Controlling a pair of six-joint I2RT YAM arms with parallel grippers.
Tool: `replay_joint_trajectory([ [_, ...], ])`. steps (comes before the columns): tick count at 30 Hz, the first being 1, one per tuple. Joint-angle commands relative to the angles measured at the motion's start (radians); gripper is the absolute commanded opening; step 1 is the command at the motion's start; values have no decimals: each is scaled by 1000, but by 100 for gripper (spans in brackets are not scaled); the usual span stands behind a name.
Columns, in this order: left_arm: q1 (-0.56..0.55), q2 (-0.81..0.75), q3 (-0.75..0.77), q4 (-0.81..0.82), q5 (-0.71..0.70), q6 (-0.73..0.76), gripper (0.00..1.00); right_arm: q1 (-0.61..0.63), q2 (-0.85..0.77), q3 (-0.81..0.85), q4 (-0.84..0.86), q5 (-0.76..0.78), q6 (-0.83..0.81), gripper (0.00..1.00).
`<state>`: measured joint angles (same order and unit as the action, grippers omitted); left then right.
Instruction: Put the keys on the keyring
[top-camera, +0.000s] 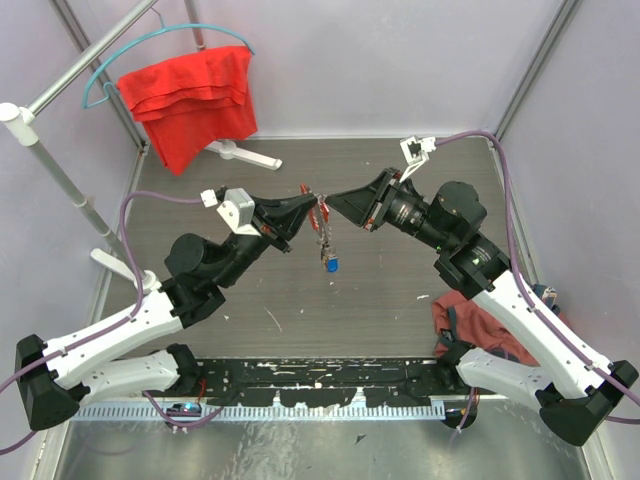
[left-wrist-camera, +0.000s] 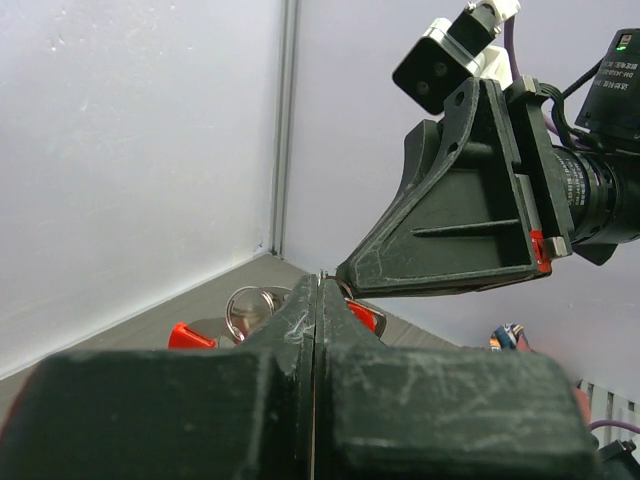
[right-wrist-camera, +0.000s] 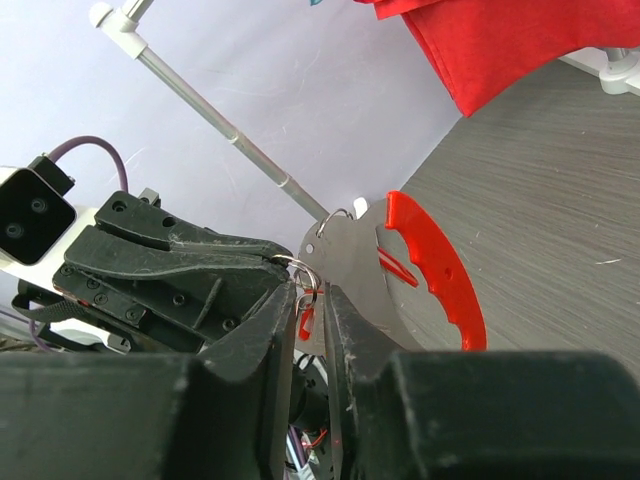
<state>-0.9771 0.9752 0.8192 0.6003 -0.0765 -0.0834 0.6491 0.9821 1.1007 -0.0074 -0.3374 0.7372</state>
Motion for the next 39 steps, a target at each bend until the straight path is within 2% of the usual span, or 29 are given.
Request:
replay_joint_trajectory([
  [1, -2, -18, 21, 66, 9, -6, 0, 3, -3, 5, 69, -14, -2, 22],
  [10, -2, -26, 16, 61, 14, 1, 0, 4, 4, 10, 51, -7, -4, 13],
  [27, -2, -23, 19, 58, 25, 7, 0, 4, 13, 43, -6, -23, -42, 9],
  [34, -2, -21, 22, 55, 34, 7, 0, 3, -10, 75, -22, -16, -147, 23],
  [39, -3, -24, 33, 42, 61, 3, 0, 4, -51, 92, -14, -95, -384, 33],
])
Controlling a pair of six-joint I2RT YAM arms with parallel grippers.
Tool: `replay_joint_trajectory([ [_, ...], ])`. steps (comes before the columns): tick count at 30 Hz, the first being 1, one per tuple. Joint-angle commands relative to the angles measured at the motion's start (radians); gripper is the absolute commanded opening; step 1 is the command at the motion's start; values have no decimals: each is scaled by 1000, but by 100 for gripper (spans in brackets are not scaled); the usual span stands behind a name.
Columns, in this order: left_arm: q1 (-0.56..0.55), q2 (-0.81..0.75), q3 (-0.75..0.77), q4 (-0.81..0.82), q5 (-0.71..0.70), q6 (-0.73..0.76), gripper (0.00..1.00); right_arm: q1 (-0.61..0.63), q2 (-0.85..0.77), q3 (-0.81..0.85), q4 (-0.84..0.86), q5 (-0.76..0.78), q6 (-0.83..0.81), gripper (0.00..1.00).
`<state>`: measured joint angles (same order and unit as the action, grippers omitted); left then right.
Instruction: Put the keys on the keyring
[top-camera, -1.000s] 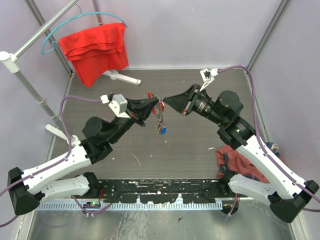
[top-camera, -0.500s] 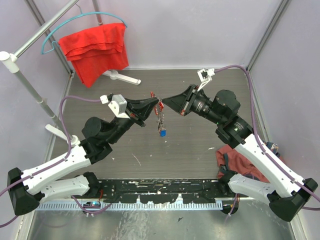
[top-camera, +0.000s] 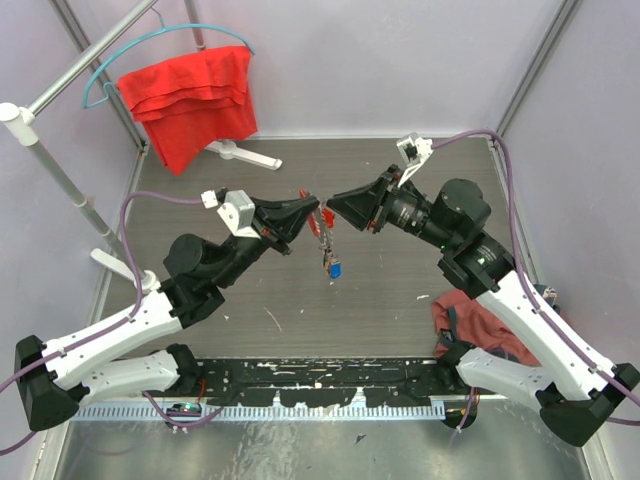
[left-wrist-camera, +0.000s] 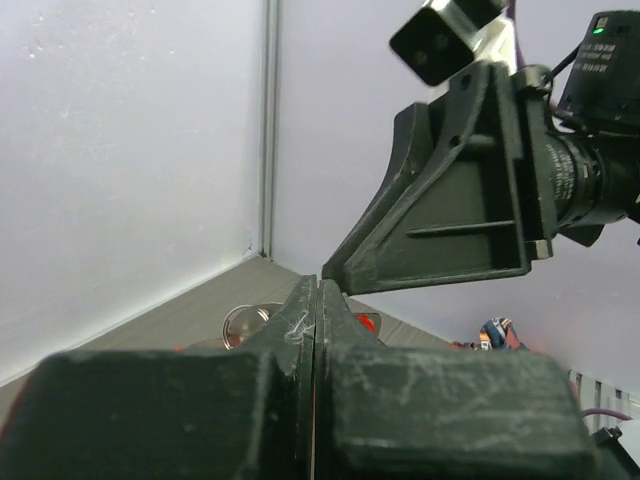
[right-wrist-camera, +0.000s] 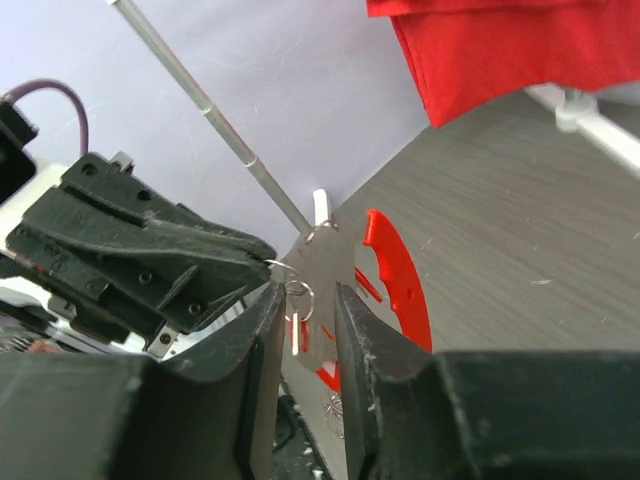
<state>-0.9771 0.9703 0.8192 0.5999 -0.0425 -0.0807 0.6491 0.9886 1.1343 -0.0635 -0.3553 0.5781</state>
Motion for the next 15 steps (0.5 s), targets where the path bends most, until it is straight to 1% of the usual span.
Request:
replay_joint_trajectory([
  [1, -2, -20, 36, 38, 37, -2, 0, 4, -67, 63, 34, -104, -290, 33],
  [5, -2, -24, 59, 30, 97, -21, 0, 4, -90, 85, -34, -246, -531, 33],
  [7, -2, -25, 76, 24, 135, -33, 0, 3, -82, 120, -87, -304, -603, 33],
  [11, -2, -25, 94, 28, 195, -49, 0, 4, -54, 192, -187, -382, -686, 37],
  [15, -2, -24, 99, 34, 241, -53, 0, 4, -31, 235, -275, -392, -737, 42],
])
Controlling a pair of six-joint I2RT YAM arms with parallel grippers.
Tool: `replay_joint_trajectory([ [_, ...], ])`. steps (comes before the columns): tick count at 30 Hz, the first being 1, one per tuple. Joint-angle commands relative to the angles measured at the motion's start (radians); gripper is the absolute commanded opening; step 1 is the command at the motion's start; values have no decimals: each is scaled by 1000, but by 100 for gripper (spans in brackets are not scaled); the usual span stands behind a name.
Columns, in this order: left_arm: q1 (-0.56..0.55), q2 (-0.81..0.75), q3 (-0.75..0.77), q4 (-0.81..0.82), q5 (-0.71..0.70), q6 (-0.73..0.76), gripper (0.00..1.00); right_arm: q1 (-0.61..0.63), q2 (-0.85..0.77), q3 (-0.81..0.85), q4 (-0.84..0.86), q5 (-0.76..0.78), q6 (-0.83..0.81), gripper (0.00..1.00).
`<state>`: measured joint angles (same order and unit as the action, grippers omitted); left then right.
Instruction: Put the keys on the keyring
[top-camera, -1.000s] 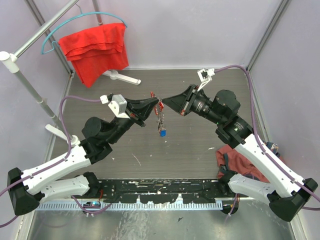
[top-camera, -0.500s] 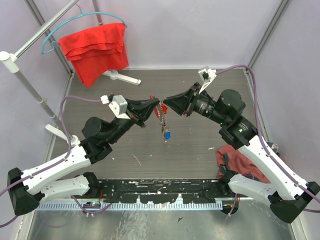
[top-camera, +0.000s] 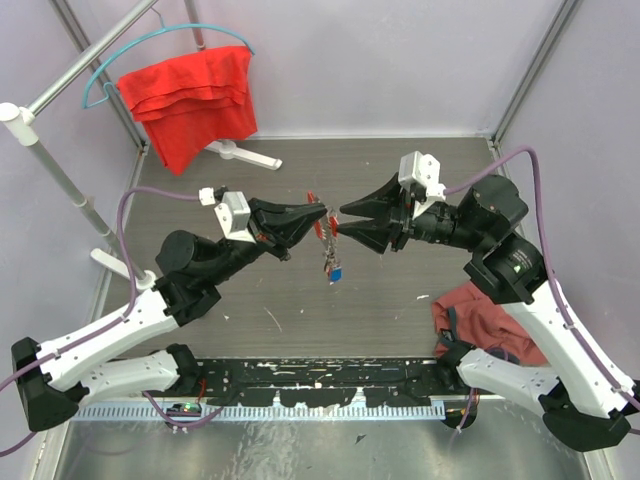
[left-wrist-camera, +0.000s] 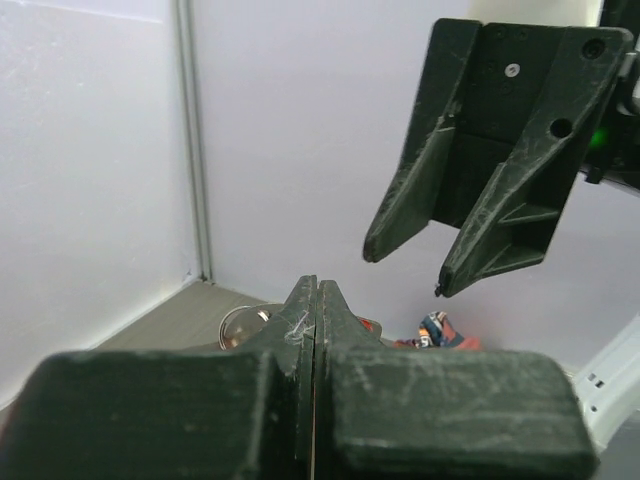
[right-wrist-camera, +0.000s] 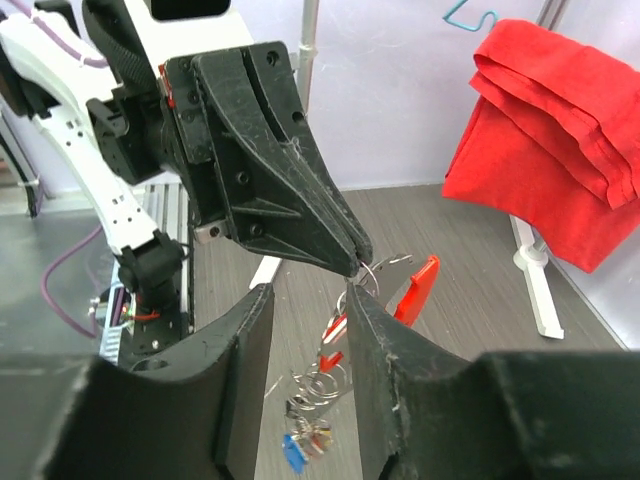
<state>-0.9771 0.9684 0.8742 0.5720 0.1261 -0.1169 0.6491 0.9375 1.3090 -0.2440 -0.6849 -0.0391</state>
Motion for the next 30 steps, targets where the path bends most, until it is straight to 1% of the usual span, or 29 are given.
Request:
replay_joint_trajectory([
  [1, -2, -22, 45, 65, 82, -18, 0, 3, 20, 65, -103, -61, -126, 43],
  [6, -2, -17, 51, 66, 121, -22, 0, 3, 19, 76, -121, -62, -147, 45],
  [11, -3, -10, 60, 66, 154, -21, 0, 4, 23, 92, -145, -56, -162, 46],
  [24, -3, 6, 73, 66, 208, -24, 0, 3, 31, 101, -143, -70, -161, 47],
  [27, -3, 6, 74, 66, 213, -25, 0, 4, 41, 103, -141, -81, -158, 43],
  [29, -2, 6, 74, 66, 214, -24, 0, 4, 47, 103, -141, -89, -154, 35],
  [30, -2, 7, 74, 66, 215, -24, 0, 4, 50, 104, -140, -92, -153, 32],
])
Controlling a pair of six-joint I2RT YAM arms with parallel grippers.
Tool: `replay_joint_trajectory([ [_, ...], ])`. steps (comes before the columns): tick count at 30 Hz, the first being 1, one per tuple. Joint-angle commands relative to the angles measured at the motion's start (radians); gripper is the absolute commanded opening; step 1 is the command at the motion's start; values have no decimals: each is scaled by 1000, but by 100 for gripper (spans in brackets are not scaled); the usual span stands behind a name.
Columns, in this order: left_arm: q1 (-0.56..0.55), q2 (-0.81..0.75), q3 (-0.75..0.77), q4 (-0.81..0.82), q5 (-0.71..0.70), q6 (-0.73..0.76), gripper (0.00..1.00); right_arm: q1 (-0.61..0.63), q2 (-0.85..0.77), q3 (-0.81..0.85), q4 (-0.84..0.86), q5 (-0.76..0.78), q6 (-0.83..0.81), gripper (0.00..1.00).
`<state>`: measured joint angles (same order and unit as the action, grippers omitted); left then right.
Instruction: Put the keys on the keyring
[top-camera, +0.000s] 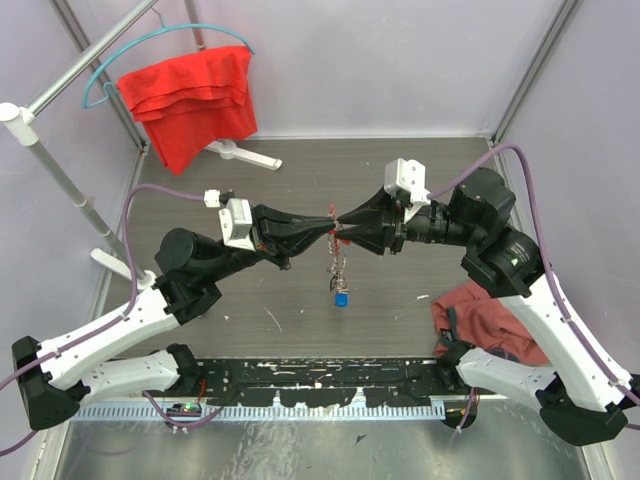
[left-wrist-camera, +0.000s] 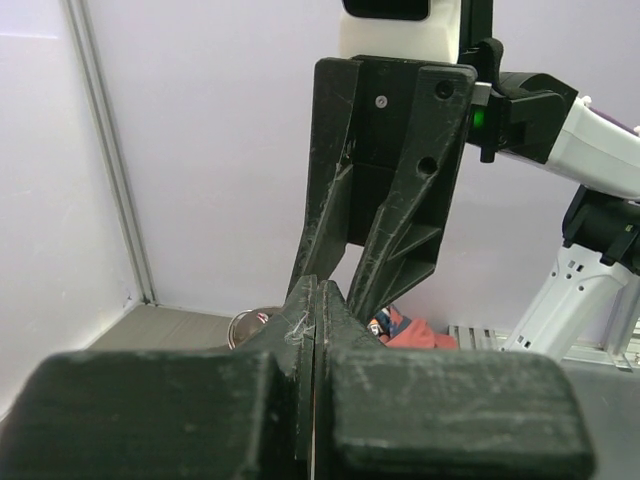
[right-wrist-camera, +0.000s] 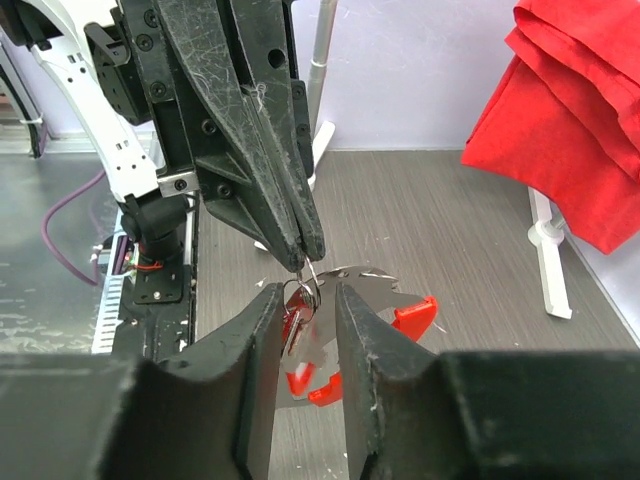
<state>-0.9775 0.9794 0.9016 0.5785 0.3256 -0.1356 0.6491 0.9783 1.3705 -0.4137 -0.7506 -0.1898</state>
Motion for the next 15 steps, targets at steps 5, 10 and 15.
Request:
replay_joint_trajectory([
  [5, -2, -1, 46, 60, 20, -5, 0, 3, 15, 46, 34, -41, 5, 10],
  [10, -2, -4, 49, 48, 20, 0, 0, 3, 6, 53, 33, -37, 7, 1],
  [15, -2, -28, 97, -93, 33, 59, 16, 4, 12, 101, -64, -6, -36, 1],
])
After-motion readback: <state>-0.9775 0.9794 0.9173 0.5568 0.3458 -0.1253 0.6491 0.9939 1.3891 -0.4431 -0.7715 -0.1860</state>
